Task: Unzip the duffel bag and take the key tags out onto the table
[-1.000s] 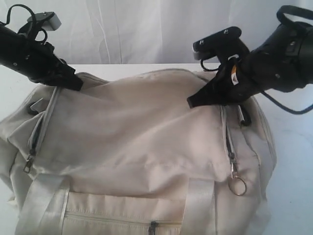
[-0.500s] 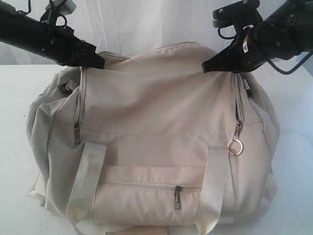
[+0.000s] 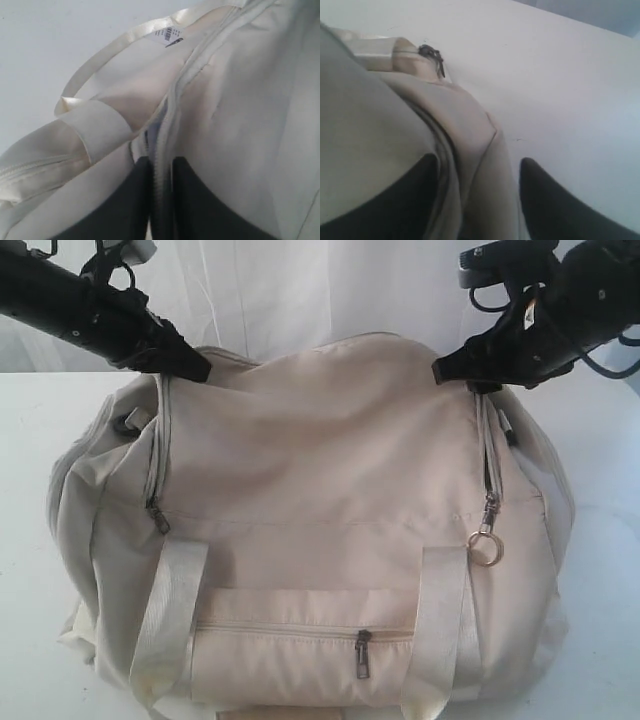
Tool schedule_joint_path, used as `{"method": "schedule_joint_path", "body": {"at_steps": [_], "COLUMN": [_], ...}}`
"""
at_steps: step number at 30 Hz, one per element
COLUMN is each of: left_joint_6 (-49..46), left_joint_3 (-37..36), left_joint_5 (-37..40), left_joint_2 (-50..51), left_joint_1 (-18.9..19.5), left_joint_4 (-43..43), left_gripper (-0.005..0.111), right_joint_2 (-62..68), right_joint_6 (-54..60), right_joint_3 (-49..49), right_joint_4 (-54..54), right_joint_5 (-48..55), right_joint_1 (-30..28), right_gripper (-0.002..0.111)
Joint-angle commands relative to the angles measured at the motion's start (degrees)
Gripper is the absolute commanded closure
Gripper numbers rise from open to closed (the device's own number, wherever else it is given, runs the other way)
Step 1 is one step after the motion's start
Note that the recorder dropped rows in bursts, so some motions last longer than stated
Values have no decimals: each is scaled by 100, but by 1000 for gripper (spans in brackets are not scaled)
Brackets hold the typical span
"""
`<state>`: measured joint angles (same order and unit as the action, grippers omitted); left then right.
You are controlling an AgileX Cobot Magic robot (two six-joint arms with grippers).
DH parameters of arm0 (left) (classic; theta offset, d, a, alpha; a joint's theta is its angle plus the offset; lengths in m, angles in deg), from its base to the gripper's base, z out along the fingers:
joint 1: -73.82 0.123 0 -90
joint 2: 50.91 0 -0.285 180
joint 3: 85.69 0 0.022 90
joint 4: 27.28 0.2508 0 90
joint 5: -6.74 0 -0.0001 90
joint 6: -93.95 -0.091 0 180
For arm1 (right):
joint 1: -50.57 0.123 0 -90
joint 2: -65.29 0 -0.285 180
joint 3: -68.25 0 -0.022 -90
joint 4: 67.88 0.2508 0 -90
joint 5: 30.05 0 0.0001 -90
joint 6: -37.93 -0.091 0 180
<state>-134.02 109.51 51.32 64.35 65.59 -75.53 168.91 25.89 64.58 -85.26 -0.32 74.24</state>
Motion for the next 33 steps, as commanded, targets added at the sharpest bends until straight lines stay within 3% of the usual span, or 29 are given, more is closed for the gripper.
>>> {"method": "schedule_joint_path", "body": {"at_steps": [1, 4, 7, 11, 16, 21, 24, 27, 33], "left_joint_6": [-1, -1, -1, 312, 625, 818, 868, 877, 916], "left_joint_3": [41, 41, 41, 31, 30, 21, 21, 21, 21], "left_joint_5": [502, 451, 341, 743, 1285, 1516, 1716, 1889, 2022], "left_joint_2": [-123, -367, -722, -1158, -1421, -1457, -1457, -1457, -1472], "left_joint_1": [13, 23, 23, 23, 23, 23, 23, 23, 23], "left_joint_4": [-32, -4, -4, 334, 929, 1002, 1016, 1031, 1031], "left_gripper": [58, 48, 48, 48, 48, 48, 48, 48, 48], "right_joint_2": [-210, -344, -462, -420, 5, 574, 699, 627, -107], "right_joint_6": [928, 1880, 2597, 3224, 3287, 3287, 3287, 3287, 3273], "right_joint_3": [28, 28, 28, 28, 37, 130, 130, 130, 120], "right_joint_4": [831, 1213, 1492, 1533, 1533, 1495, 1483, 1483, 1562], "right_joint_5": [69, 2, -351, -1069, -1913, -2060, -2240, -2135, -1211], "right_joint_1": [-4, 69, 233, 456, 639, 656, 656, 680, 808], "right_gripper": [41, 41, 41, 41, 41, 43, 62, 104, 108]}}
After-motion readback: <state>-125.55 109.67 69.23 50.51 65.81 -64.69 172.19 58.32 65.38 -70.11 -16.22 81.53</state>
